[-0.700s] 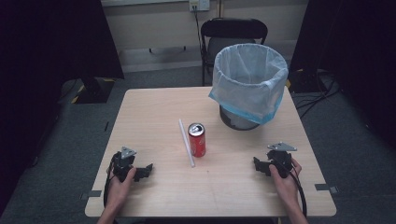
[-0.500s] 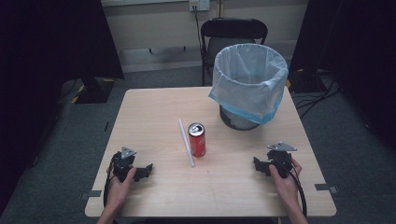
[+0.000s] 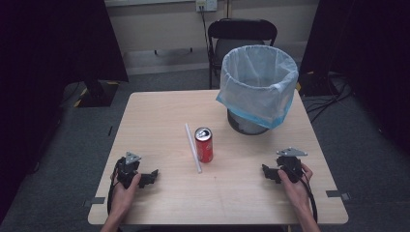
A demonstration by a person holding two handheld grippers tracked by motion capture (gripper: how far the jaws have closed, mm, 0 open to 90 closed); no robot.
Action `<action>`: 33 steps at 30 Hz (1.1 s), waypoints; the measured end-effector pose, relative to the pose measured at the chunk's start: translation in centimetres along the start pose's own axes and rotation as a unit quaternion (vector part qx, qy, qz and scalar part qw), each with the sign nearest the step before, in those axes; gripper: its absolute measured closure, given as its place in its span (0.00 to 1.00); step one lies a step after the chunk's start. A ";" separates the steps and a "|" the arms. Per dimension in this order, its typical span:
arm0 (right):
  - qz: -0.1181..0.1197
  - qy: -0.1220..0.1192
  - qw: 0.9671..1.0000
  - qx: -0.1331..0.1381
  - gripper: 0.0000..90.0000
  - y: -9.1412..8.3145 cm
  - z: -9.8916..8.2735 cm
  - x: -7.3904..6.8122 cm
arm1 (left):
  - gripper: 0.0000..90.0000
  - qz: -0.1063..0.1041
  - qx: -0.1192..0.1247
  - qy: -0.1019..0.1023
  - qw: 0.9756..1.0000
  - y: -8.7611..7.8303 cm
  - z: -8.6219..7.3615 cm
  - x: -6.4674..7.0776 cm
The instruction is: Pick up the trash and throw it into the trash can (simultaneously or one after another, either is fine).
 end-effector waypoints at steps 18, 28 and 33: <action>0.093 -0.033 0.994 0.048 0.20 -0.9 3.7 -5.1 | 0.00 0.000 0.000 0.000 1.000 0.0 0.0 0.0; 0.135 -0.067 0.986 0.077 0.18 -0.5 6.5 -9.0 | 0.00 -0.001 0.000 0.000 1.000 0.0 0.0 0.0; 0.158 -0.079 0.981 0.083 0.18 0.1 7.1 -10.9 | 0.00 0.000 -0.001 0.002 1.000 0.0 0.0 0.0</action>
Point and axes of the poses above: each handheld gripper's, and its own axes: y roughly forward along the jaws, z roughly out of its top, x roughly to its right, the point moved 8 cm from there along y, roughly forward along the jaws, and after that the axes turned 4 degrees about -y, right-handed, at the moved point
